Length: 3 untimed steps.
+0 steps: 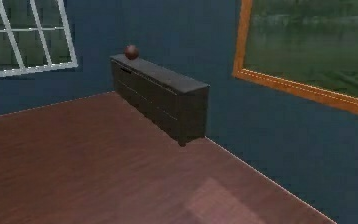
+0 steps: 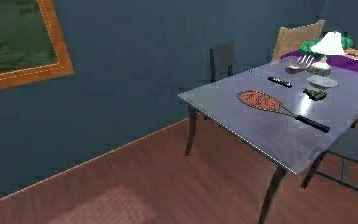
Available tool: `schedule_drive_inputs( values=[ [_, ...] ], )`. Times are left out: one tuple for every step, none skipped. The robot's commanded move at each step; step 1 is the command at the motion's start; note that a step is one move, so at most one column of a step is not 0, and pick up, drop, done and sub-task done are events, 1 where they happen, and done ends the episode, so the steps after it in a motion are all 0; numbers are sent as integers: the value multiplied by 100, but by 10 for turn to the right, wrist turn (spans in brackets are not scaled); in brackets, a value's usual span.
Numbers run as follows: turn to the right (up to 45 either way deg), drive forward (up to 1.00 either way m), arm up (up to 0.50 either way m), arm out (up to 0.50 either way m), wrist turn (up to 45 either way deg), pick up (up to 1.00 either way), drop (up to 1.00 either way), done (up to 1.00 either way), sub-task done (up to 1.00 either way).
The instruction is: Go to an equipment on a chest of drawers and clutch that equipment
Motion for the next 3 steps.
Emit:
schedule_drive_inputs(
  values=[
    [-30, 0, 0, 0, 0, 0, 0, 0, 0],
    [0, 100, 0, 0, 0, 0, 0, 0, 0],
    [-30, 0, 0, 0, 0, 0, 0, 0, 0]
  ],
)
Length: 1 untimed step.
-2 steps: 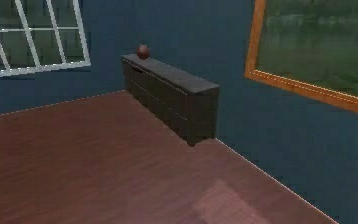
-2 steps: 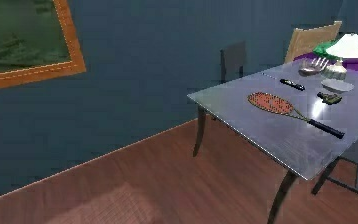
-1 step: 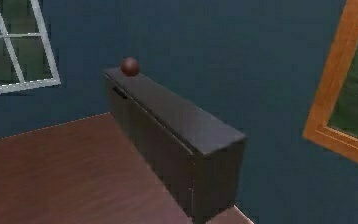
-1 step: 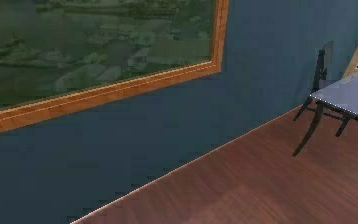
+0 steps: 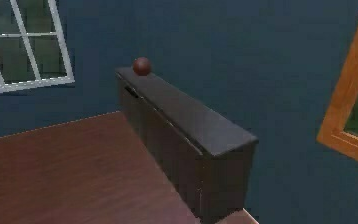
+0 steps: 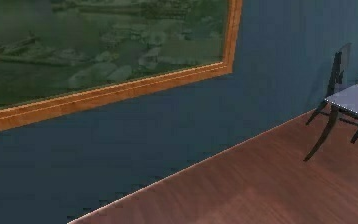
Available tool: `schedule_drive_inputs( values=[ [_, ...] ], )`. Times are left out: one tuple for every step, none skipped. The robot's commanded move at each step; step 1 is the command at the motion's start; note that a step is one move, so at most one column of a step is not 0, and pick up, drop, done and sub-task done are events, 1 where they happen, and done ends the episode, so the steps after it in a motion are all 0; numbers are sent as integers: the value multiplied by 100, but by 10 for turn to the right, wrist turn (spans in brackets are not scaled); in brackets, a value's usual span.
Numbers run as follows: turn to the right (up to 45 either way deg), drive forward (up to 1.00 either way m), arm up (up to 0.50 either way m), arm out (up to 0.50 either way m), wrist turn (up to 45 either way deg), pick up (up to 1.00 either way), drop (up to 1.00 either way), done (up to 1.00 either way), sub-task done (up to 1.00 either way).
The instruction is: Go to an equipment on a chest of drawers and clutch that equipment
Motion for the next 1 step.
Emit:
schedule_drive_inputs(
  values=[
    [0, 20, 0, 0, 0, 0, 0, 0, 0]
  ],
)
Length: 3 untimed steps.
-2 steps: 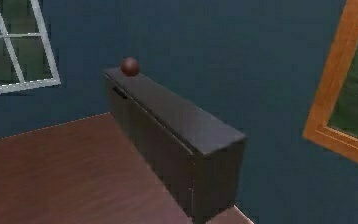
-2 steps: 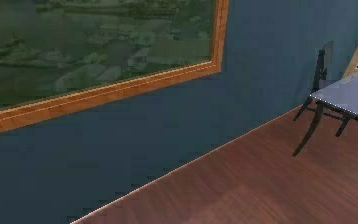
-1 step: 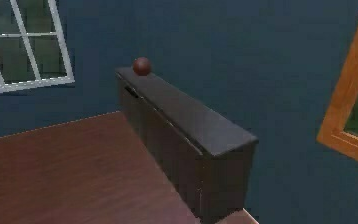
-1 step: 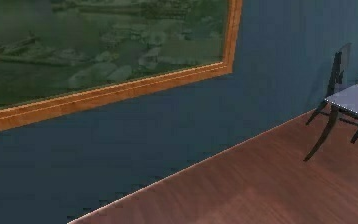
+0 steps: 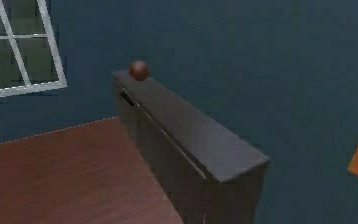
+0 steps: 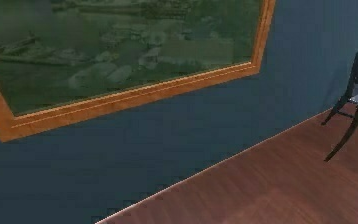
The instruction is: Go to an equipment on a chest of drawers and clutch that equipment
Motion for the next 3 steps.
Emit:
schedule_drive_inputs(
  values=[
    [-360, 0, 0, 0, 0, 0, 0, 0, 0],
    [-30, 0, 0, 0, 0, 0, 0, 0, 0],
    [0, 30, 0, 0, 0, 0, 0, 0, 0]
  ],
)
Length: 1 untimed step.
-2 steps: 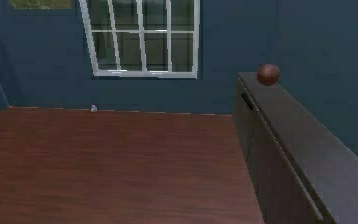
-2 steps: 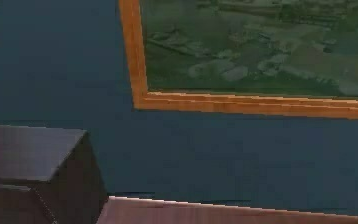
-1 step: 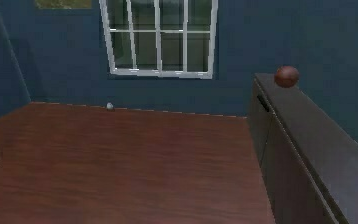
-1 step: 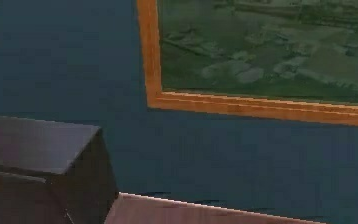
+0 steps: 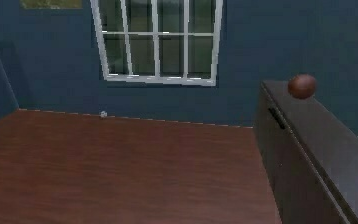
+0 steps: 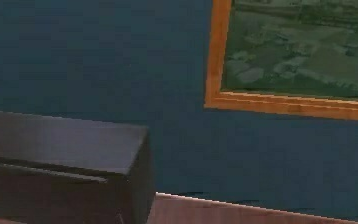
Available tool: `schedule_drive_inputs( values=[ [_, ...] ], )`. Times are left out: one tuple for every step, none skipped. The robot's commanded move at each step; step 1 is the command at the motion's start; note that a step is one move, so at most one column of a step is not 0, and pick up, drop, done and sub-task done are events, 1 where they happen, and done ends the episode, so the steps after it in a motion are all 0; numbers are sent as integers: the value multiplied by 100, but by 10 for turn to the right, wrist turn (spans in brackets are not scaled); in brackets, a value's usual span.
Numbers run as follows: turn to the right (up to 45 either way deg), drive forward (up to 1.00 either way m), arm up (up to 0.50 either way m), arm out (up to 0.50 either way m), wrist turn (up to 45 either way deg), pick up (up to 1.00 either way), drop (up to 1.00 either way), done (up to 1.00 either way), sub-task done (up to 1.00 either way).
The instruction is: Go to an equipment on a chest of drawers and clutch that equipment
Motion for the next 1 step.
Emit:
schedule_drive_inputs(
  values=[
    [90, 0, 0, 0, 0, 0, 0, 0, 0]
  ],
)
